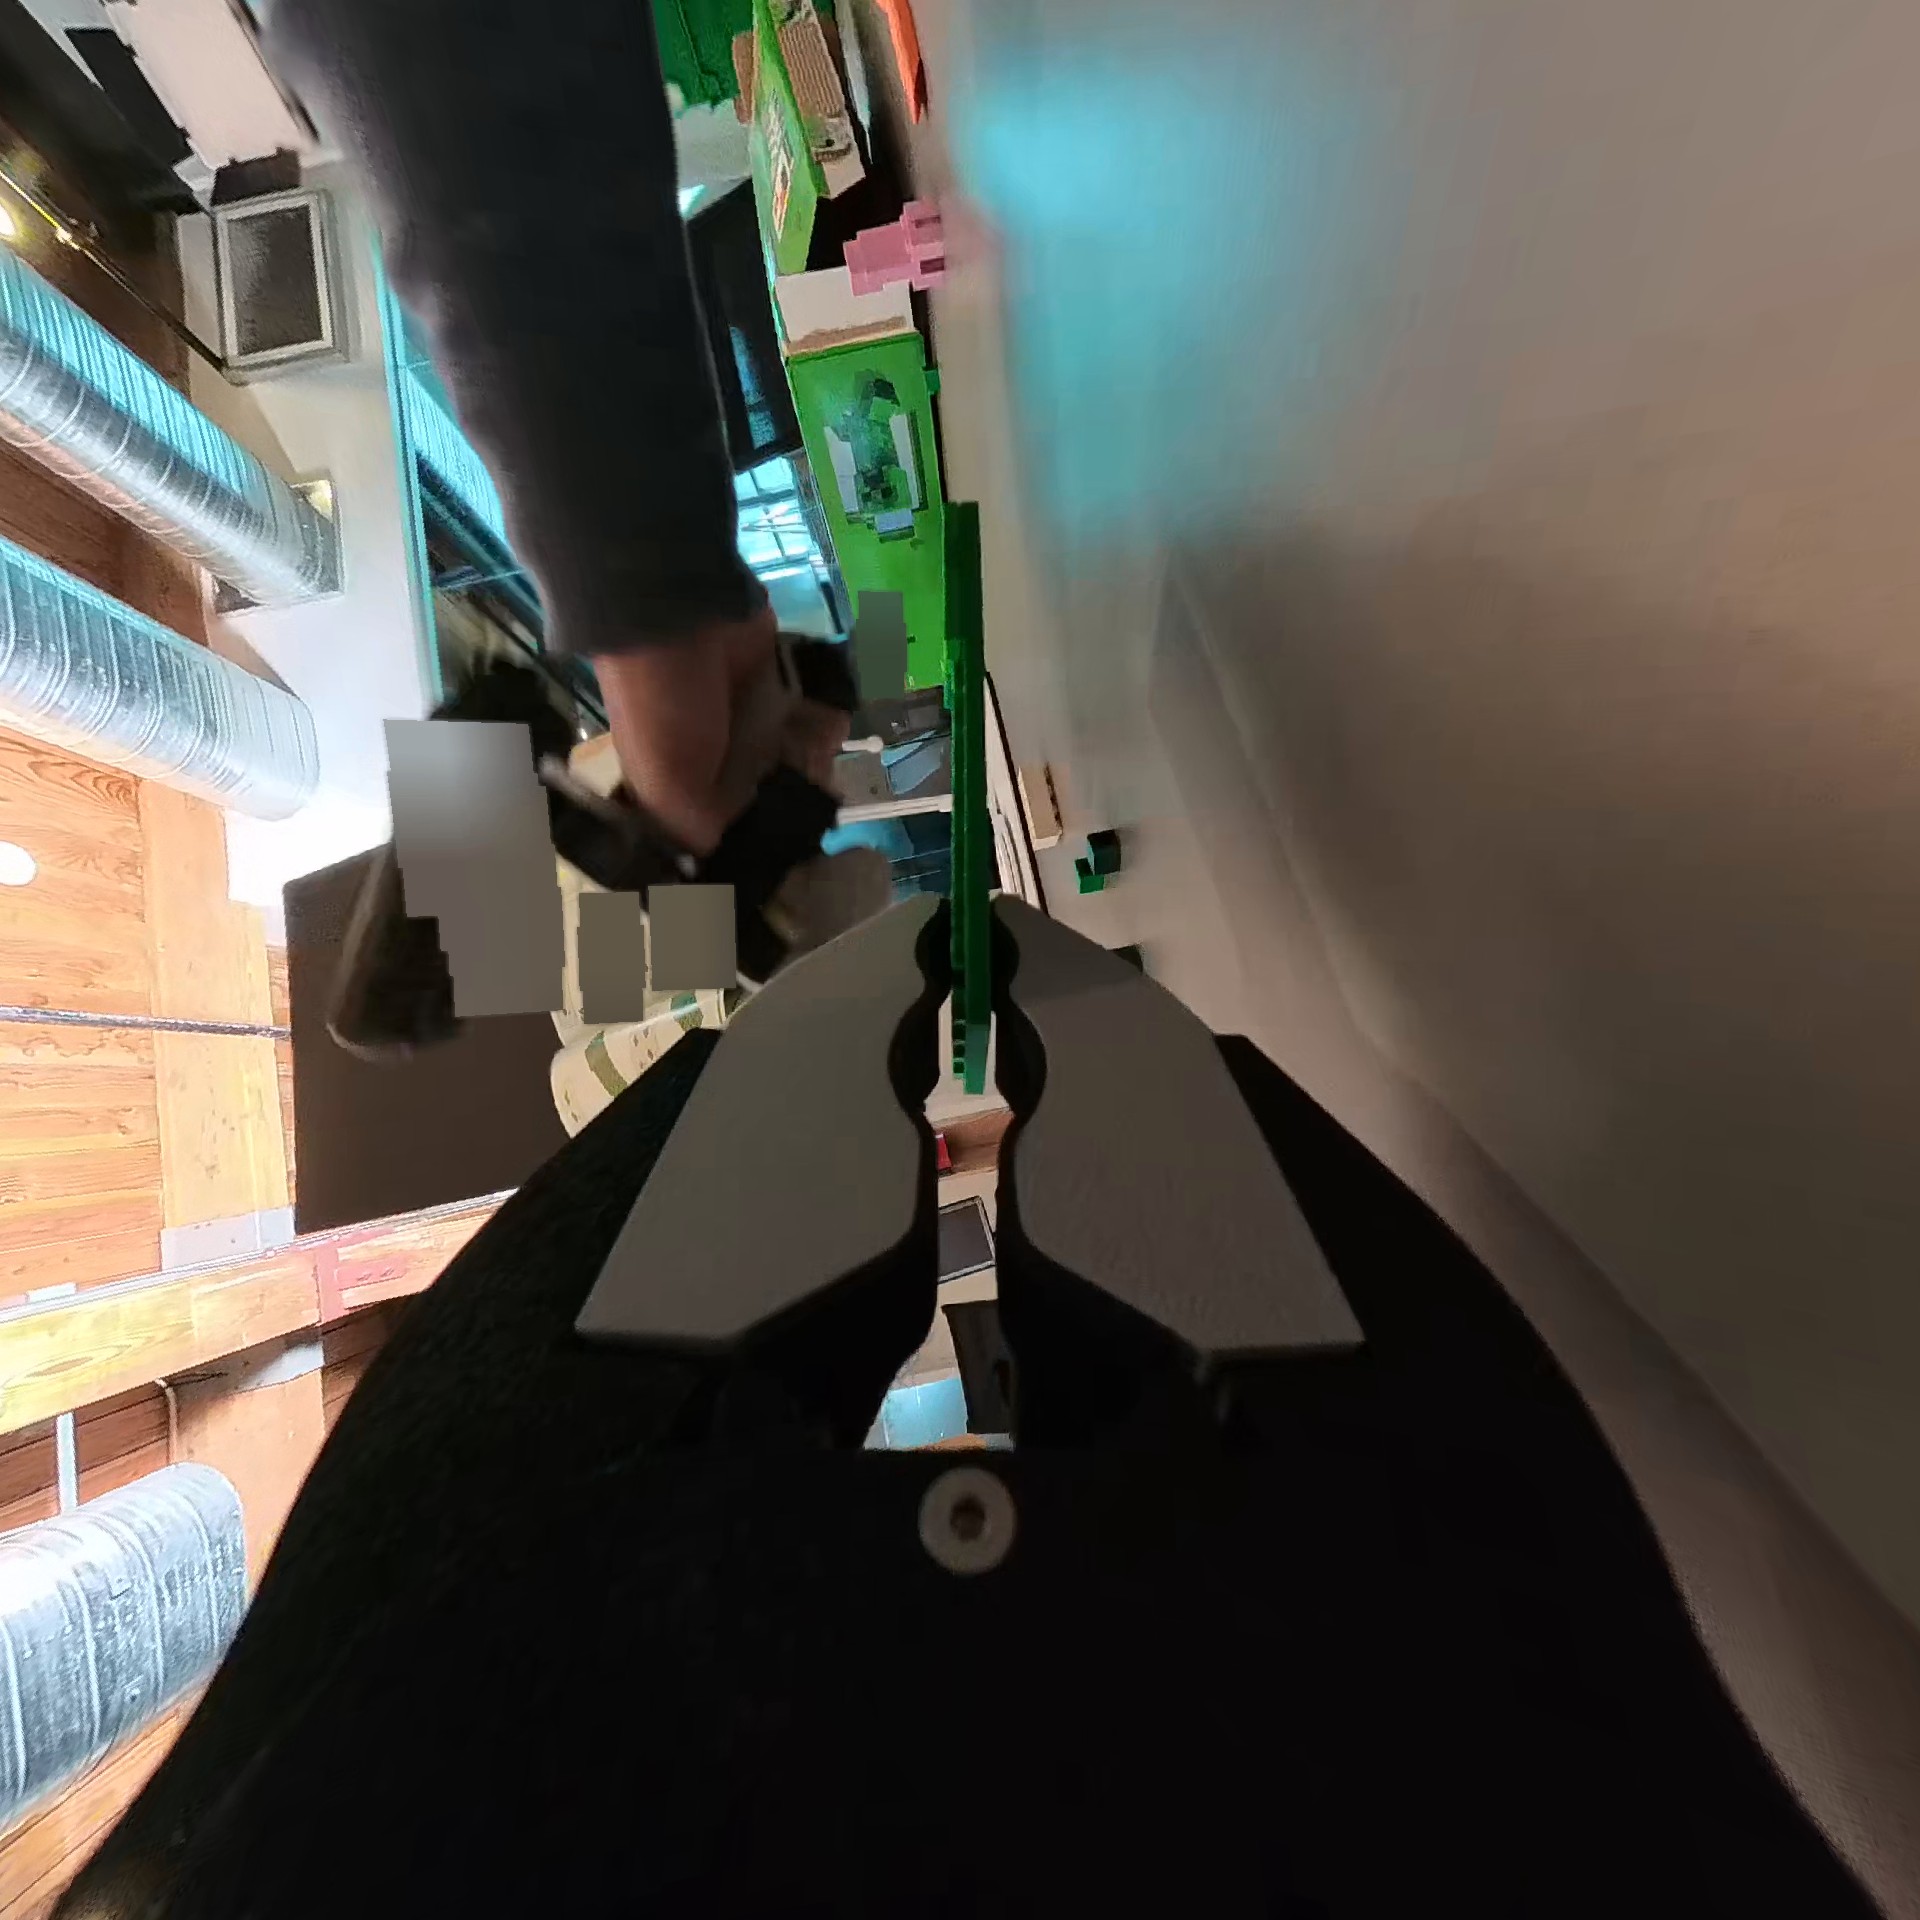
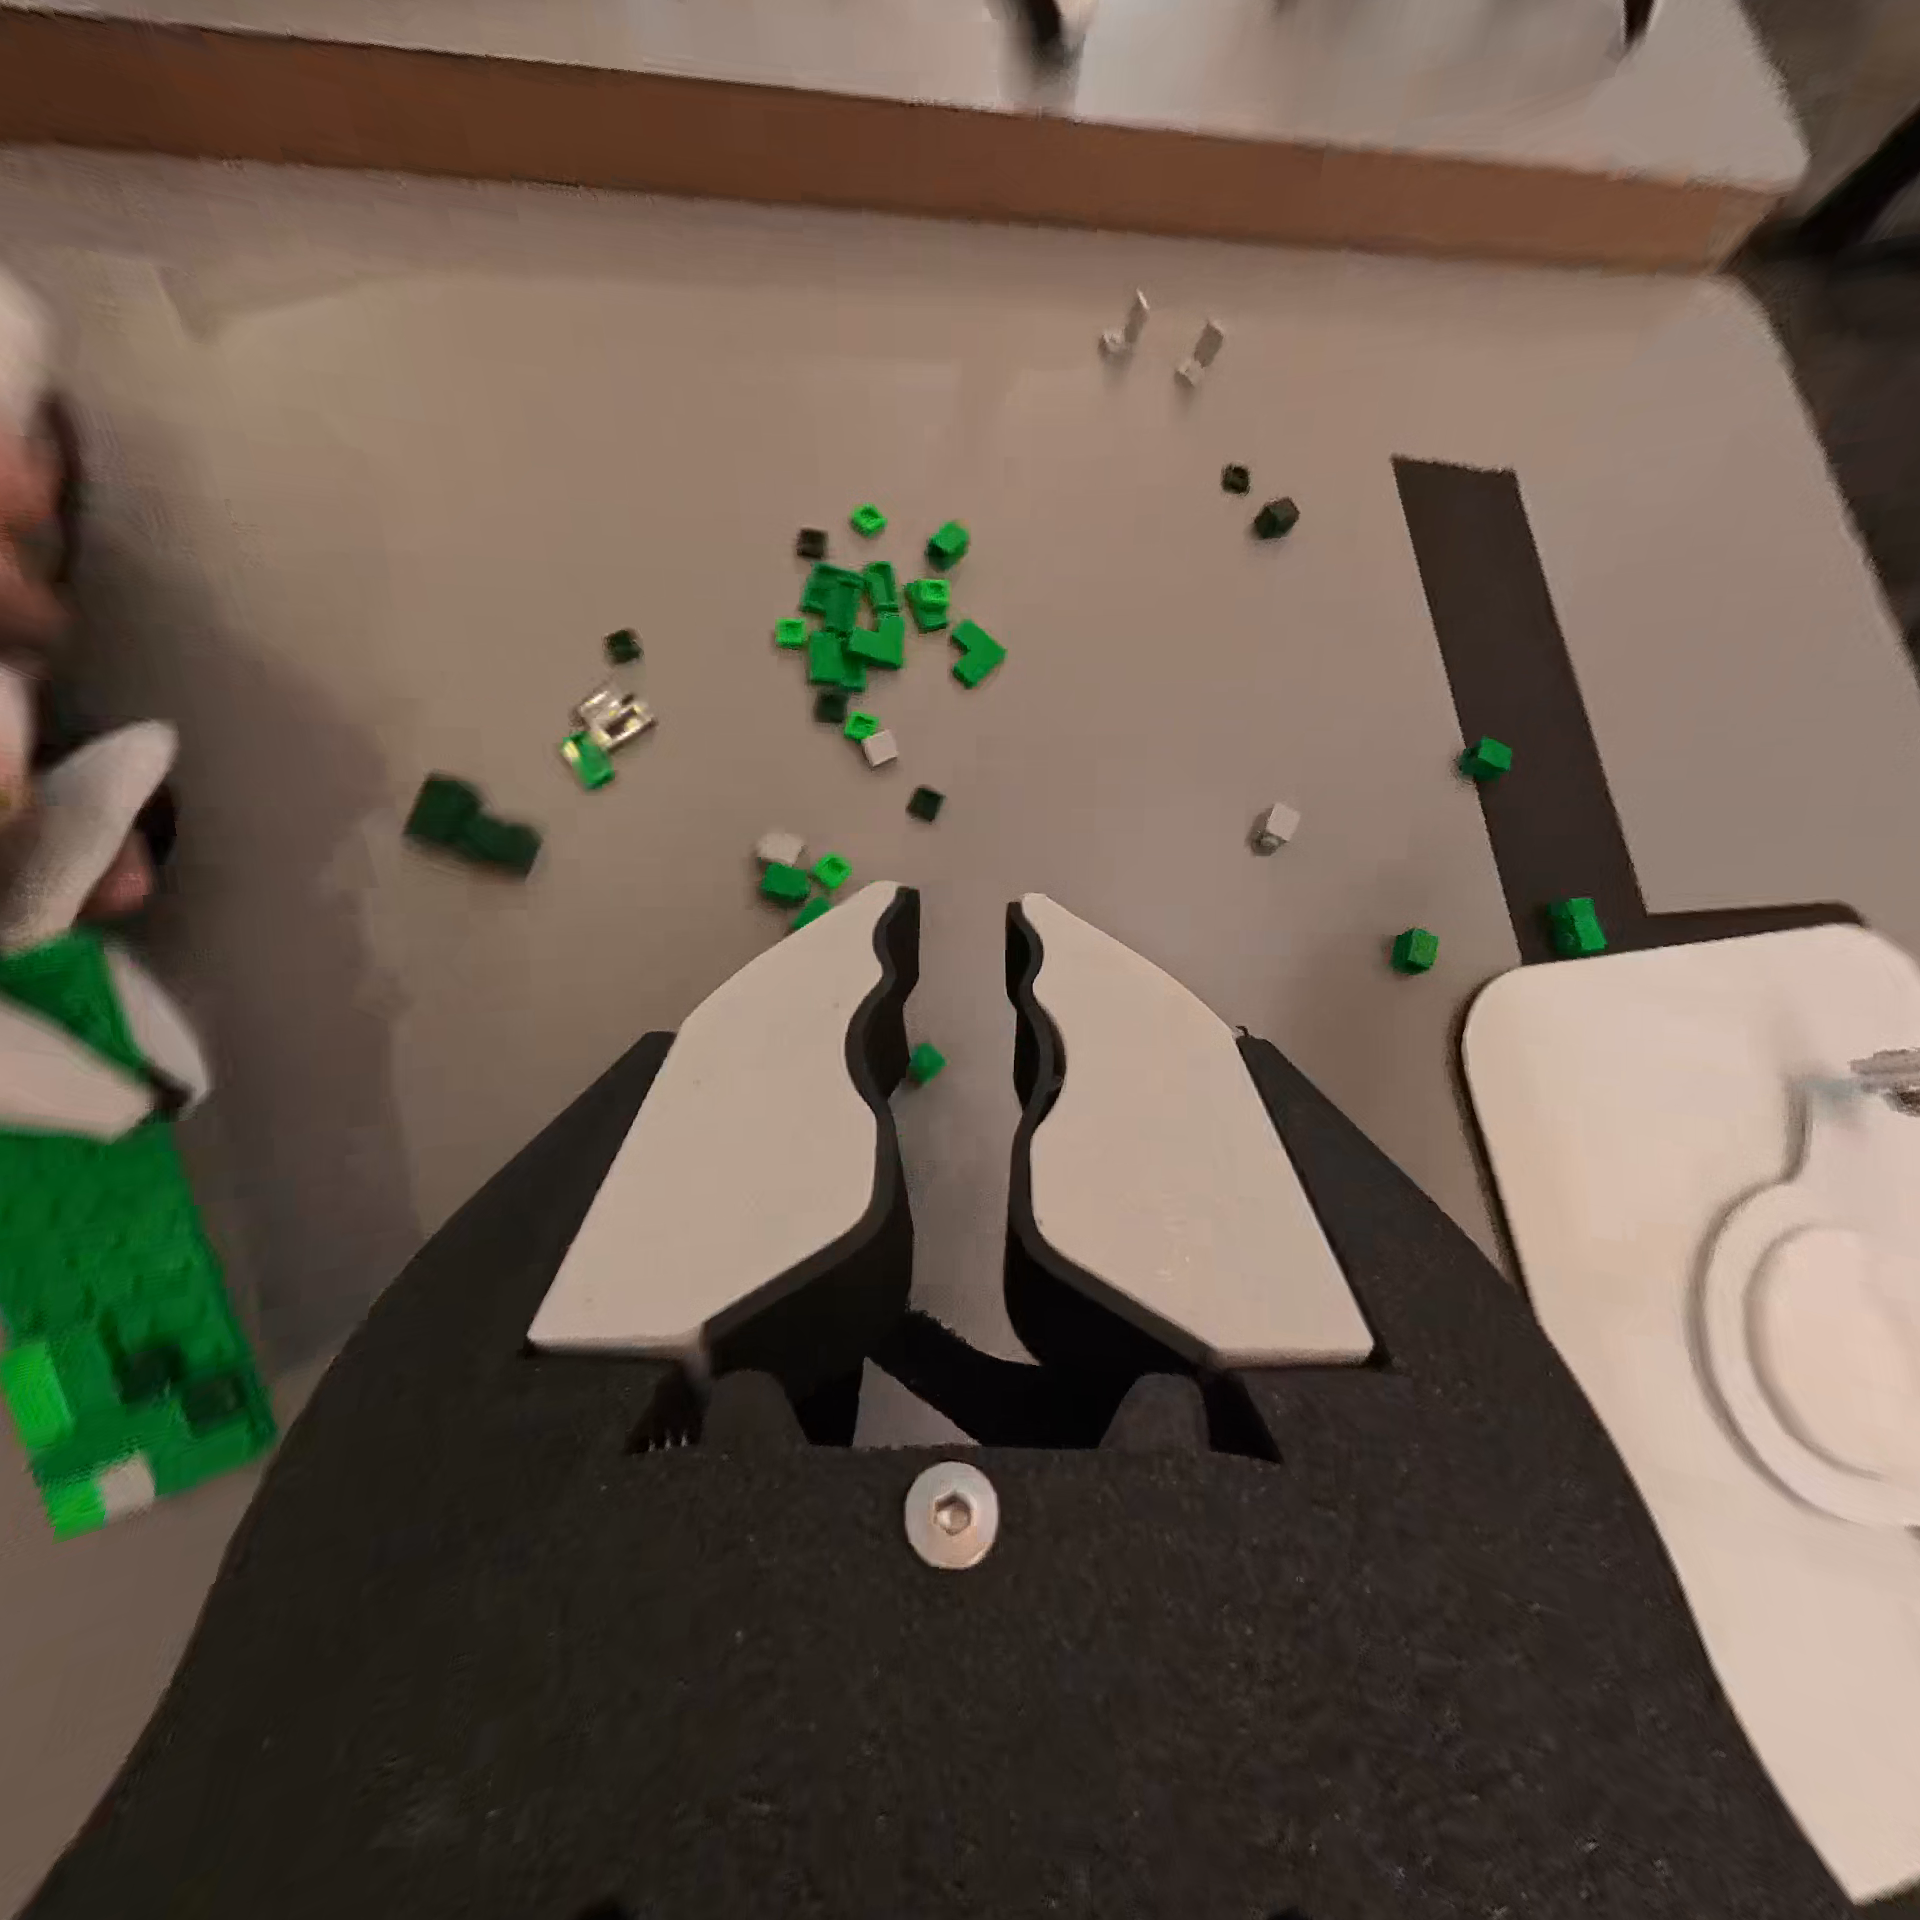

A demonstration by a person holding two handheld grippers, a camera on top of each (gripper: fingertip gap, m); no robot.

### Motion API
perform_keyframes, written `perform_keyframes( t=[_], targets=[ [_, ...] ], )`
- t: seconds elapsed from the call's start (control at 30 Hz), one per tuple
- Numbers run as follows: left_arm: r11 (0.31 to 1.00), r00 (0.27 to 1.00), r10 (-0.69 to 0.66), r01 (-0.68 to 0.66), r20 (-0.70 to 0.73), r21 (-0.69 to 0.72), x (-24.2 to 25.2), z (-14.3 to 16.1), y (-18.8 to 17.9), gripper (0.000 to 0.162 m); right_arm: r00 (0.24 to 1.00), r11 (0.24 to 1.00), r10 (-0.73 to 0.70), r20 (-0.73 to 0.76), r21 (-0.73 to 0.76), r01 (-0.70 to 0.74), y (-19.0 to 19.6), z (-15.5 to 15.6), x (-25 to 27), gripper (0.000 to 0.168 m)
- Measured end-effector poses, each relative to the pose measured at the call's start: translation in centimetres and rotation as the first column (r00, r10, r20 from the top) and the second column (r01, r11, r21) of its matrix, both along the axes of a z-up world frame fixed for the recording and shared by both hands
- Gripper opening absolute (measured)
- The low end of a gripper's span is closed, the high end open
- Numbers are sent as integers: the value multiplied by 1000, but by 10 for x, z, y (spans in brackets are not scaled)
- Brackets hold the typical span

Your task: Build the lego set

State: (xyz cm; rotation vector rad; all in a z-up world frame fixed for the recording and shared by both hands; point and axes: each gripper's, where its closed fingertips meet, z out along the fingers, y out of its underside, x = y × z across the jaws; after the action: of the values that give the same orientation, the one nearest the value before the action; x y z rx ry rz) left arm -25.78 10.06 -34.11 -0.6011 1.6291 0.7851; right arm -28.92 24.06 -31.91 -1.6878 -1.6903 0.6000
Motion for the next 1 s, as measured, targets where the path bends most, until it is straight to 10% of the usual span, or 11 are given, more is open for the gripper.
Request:
perform_keyframes(
  t=[0.4, 1.0],
  targets=[
    [1000, 1000, 28, -28, 12, -11, -6, -4, 11, 4, 871, 934, -78, 484, -269, 234, 17, -61, -86, 24],
    [998, 999, 39, -40, -13, -41, 4, -6, 15, 5, 796, 941, -131, 591, -179, 287, 23, -74, -95, 9]
  ],
)
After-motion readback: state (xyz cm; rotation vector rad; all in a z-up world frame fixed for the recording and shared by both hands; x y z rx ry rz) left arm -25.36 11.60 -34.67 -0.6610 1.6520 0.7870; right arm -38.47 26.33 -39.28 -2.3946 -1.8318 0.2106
